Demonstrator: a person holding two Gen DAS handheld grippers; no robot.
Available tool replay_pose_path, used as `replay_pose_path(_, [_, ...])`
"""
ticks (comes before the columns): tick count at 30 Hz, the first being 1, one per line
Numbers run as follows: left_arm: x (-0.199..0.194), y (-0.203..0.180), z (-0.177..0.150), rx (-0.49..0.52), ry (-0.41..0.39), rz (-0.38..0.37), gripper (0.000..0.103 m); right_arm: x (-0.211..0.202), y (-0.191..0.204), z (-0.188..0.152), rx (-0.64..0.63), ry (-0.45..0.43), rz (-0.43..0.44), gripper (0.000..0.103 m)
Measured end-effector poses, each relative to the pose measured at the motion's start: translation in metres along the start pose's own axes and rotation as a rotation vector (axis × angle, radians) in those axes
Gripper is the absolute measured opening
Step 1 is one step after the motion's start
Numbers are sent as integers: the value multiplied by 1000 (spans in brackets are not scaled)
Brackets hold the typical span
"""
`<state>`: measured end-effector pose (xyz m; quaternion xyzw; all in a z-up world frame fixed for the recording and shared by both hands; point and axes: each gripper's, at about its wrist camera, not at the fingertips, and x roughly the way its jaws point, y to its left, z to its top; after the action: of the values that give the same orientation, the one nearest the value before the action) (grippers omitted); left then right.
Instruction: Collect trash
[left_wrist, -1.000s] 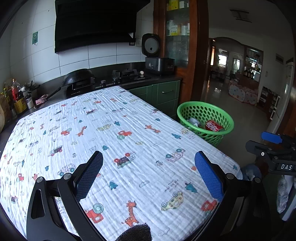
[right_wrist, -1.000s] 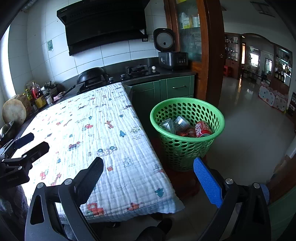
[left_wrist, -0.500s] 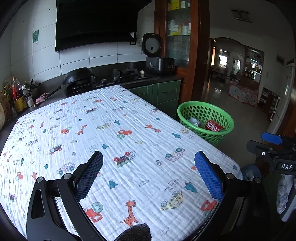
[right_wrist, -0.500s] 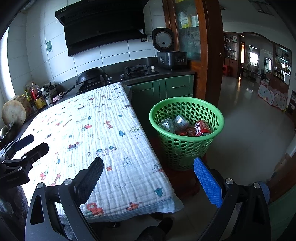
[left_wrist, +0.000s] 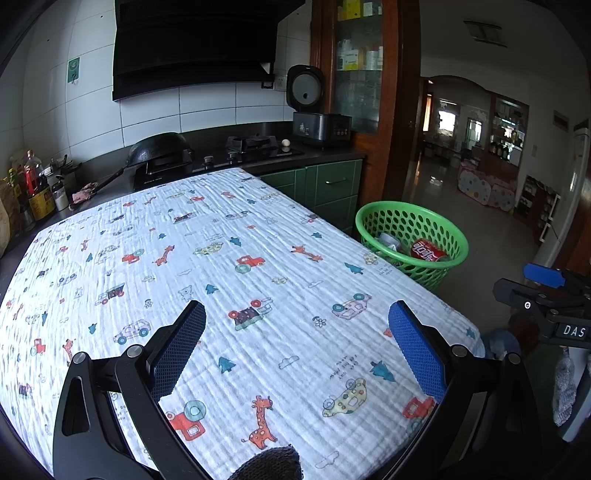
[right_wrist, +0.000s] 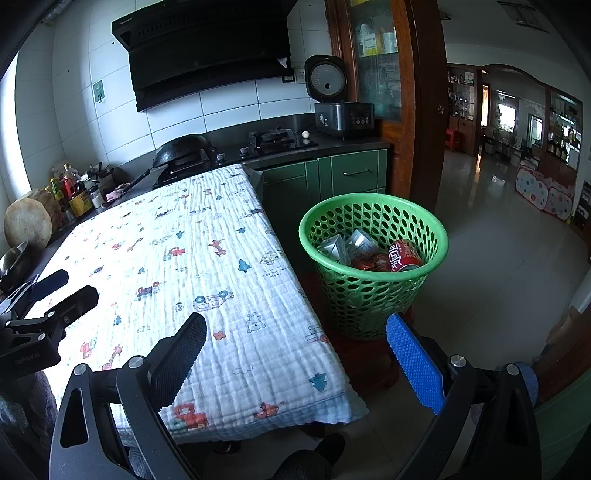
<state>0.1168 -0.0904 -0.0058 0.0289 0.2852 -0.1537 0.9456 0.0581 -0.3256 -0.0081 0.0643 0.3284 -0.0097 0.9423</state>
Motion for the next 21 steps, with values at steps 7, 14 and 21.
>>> replay_pose_path(7, [-1, 0, -1, 1, 2, -1, 98, 0, 1, 0, -1, 1, 1, 95])
replay_pose_path(14, [-1, 0, -1, 2, 2, 0, 98, 0, 1, 0, 0, 1, 2, 95])
replay_pose_path(21, [-1, 0, -1, 2, 2, 0, 98, 0, 2, 0, -1, 0, 2, 95])
